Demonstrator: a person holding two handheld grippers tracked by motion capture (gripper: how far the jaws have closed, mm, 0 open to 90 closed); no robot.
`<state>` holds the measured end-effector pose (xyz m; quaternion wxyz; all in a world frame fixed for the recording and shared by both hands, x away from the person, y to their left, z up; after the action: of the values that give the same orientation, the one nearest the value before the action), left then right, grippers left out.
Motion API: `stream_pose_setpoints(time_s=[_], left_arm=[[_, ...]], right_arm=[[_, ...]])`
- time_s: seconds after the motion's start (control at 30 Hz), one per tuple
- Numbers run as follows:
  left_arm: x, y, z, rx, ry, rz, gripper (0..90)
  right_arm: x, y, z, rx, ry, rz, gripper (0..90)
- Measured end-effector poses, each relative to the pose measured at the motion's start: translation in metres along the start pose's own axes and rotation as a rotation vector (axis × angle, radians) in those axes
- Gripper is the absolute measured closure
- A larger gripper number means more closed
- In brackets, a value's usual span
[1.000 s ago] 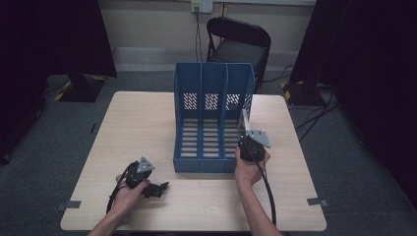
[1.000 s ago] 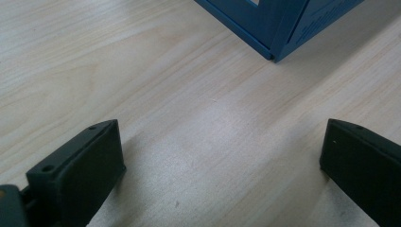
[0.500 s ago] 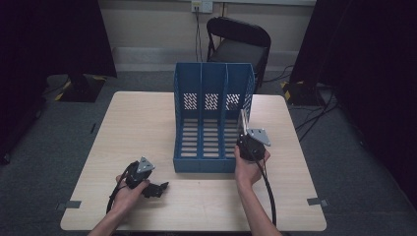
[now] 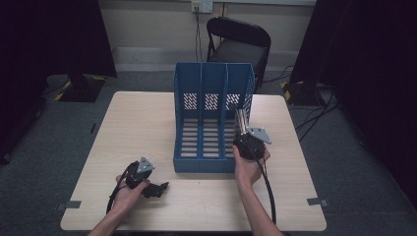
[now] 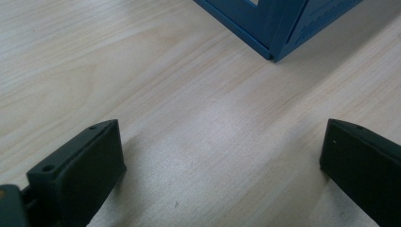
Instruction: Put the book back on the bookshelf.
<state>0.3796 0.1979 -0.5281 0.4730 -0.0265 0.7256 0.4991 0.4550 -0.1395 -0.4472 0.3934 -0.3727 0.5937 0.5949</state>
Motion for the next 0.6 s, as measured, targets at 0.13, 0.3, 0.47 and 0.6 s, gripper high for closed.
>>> stream_pose_setpoints(time_s=[0.13,0.3,0.47,0.6], left_arm=[[0.0000,0.0000,0.0001,0.000,-0.001,0.001,0.0],[0.0000,0.0000,0.0000,0.000,-0.001,0.000,0.0],[0.0001,0.0002,0.0001,0.000,-0.001,0.001,0.0],[0.0001,0.0002,0.0002,0.001,-0.001,0.002,0.0]], right_arm=[[0.0011,-0.0002,-0.0006,-0.033,-0.006,0.007,44.9],[-0.0002,0.0006,-0.0029,-0.089,-0.006,0.021,38.3],[-0.0028,0.0039,-0.0067,-0.157,0.003,0.021,30.5],[-0.0027,0.0049,-0.0094,-0.213,0.018,0.039,24.6]])
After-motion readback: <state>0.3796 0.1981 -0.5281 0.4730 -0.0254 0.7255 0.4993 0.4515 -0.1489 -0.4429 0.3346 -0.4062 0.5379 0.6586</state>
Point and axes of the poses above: each handheld gripper's, and its own axes: y roughly backward along the jaws, x roughly out of its underside, z roughly to its left, the point moved 3 cm from there along -y, roughly forward along the jaws, and after that the axes turned 4 degrees about x, right-handed, at the moved point
